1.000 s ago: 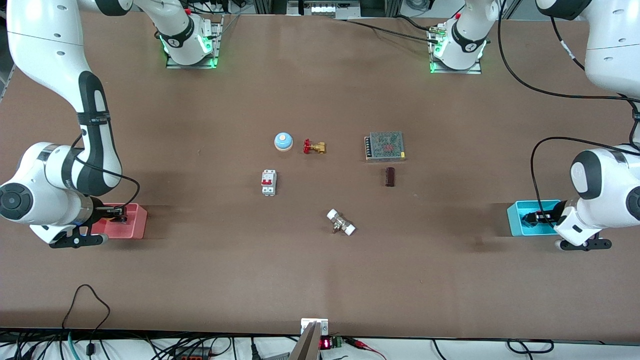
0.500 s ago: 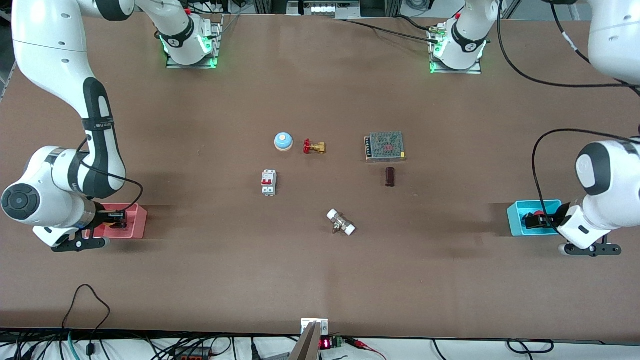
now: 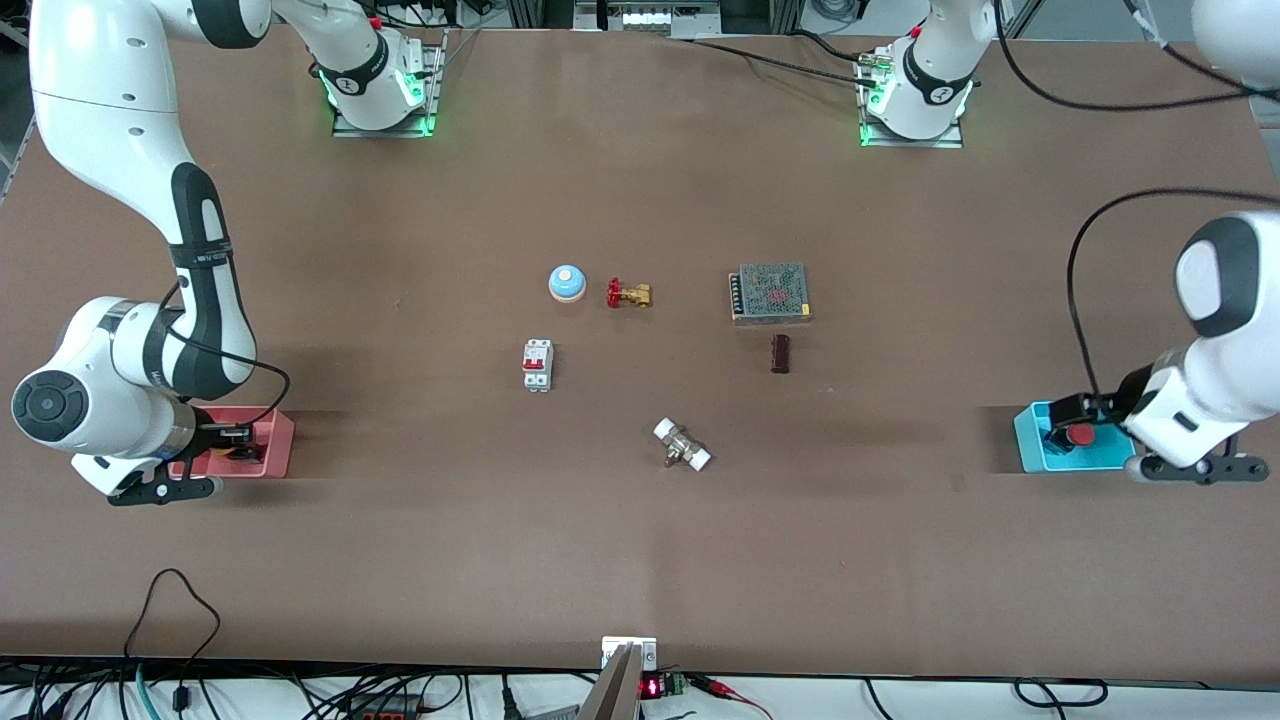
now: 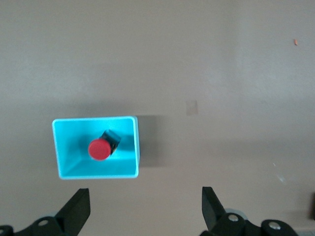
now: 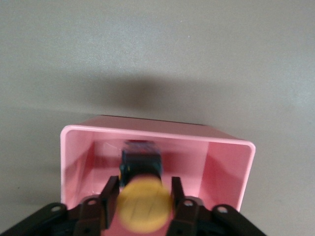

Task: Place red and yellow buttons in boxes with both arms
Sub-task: 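Lower the yellow button into the pink box while the left gripper lowers red, then open both grippers and lift them away from the boxes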

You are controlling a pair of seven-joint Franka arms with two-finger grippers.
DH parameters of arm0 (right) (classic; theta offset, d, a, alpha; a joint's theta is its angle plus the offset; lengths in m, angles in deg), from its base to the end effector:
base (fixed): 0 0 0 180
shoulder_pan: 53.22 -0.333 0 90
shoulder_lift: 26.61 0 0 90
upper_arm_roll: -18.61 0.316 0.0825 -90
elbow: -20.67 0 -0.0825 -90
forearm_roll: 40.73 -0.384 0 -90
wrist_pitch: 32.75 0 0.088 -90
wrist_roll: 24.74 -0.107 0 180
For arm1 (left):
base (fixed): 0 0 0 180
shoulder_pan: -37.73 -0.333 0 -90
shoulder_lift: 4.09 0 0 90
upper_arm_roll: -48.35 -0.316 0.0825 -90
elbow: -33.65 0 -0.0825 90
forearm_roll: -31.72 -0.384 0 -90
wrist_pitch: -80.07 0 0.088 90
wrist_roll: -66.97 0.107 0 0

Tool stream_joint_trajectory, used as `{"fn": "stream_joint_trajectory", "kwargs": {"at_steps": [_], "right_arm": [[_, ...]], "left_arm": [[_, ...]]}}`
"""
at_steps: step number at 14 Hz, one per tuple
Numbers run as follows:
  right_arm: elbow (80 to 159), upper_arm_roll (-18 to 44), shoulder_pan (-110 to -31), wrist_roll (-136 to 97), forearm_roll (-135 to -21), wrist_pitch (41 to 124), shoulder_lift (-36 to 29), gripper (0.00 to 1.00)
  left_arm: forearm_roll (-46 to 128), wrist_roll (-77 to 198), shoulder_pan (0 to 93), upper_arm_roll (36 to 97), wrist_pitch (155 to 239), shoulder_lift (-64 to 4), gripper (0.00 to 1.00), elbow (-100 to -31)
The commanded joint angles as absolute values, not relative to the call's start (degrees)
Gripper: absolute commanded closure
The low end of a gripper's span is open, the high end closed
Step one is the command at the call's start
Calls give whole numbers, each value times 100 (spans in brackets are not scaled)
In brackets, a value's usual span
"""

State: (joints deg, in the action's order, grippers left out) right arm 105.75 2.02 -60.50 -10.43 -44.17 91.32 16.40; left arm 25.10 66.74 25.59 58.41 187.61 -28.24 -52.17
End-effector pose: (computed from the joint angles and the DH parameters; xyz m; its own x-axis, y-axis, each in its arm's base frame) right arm 0.7074 -0.0783 0.2394 0.9901 0.1169 -0.0774 0.1265 -0.9831 0.1323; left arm 0.6750 0.0502 0.4269 0.9992 0.0180 -0.0358 0.0166 -0.9992 -0.0375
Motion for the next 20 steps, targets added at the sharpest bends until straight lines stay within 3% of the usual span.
{"fn": "stream_joint_trajectory", "kwargs": {"at_steps": [1, 5, 9, 15, 20], "right_arm": [[10628, 227, -6016, -971, -4469, 9118, 1558, 0], [10575, 253, -6052, -1059, -4582, 8775, 1443, 0], [10557, 244, -6052, -1059, -4776, 8101, 891, 0], [10549, 271, -6122, -1173, -4829, 6984, -120, 0], [10557, 262, -6587, -1859, -4829, 6552, -831, 0]], "left_arm": [[2452, 6609, 2508, 5907, 18353, -2072, 0, -5529], [2583, 6801, 2429, 5978, 17728, -1369, 0, -5538], [2925, 6907, 2358, 5969, 17377, -867, 0, -5529], [2961, 7162, 2297, 5969, 17147, -568, 0, -5529], [2961, 7171, 2288, 5952, 17147, -462, 0, -5520]]}}
